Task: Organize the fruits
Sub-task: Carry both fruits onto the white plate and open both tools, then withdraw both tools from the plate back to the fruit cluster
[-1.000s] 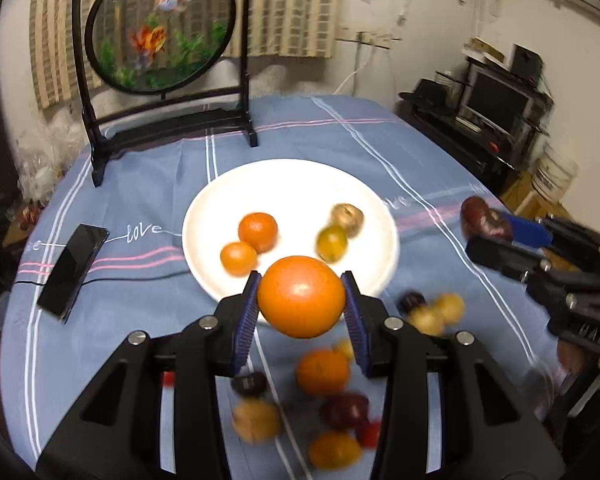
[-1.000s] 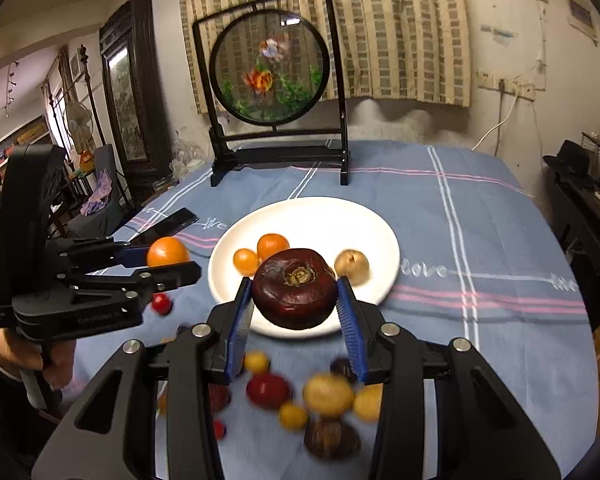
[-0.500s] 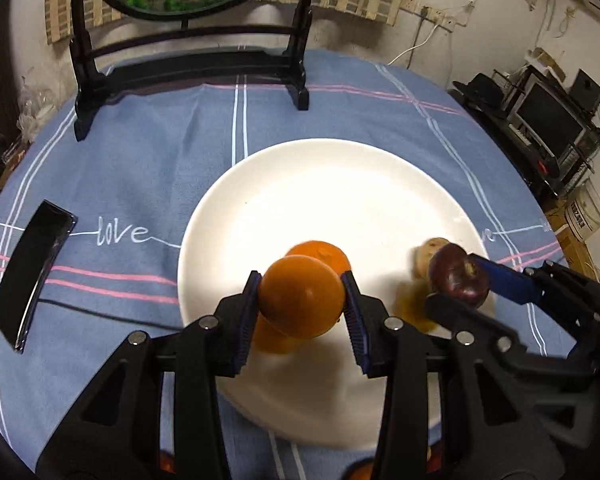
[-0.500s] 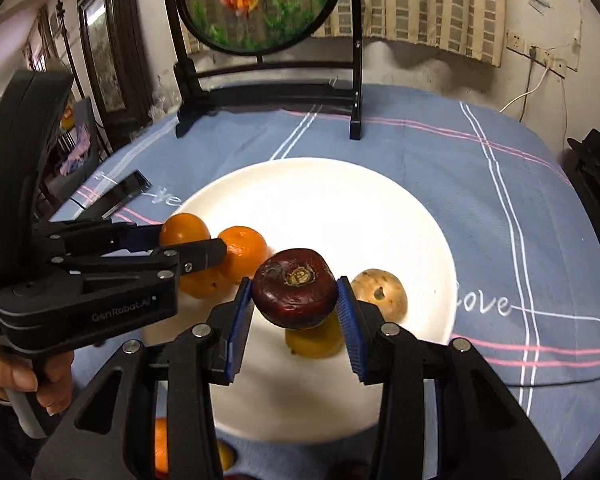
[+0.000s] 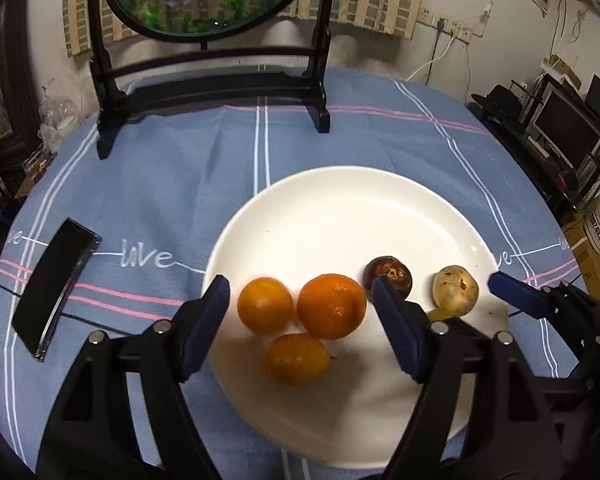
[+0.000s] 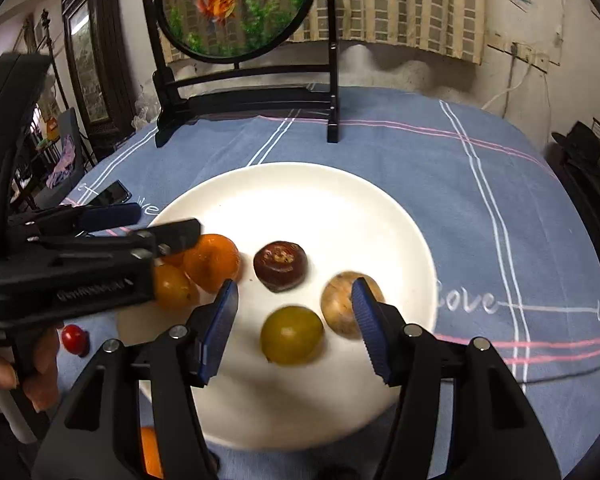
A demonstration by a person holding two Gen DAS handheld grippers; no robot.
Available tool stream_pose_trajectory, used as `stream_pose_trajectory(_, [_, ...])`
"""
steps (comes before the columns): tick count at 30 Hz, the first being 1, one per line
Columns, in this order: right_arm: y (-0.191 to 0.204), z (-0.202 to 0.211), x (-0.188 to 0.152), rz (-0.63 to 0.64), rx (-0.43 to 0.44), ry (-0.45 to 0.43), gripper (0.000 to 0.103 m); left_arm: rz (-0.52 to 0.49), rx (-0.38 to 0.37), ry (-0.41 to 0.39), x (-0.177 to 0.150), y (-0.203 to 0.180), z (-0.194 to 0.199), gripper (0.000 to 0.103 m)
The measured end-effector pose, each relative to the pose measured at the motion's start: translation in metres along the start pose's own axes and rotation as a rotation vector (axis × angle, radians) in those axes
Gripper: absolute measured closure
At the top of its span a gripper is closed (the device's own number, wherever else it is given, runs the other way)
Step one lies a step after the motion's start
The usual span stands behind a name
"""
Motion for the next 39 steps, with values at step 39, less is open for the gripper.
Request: stream_pose_trajectory(39, [-0.021, 0.163, -0.160, -0.166, 0.014, -0.013, 0.040, 0.005, 0.105, 0.002, -0.147, 0.057, 0.140, 0.014])
Point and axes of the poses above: each gripper's, at about its wrist camera, not at the fingertips, and z roughly against the way its jaws point, y to its left, x to its top, the point moved 4 cm from there along -z, roughly the way its jaws point, and after that the axes turned 9 degrees about -y, right-handed, at the moved point
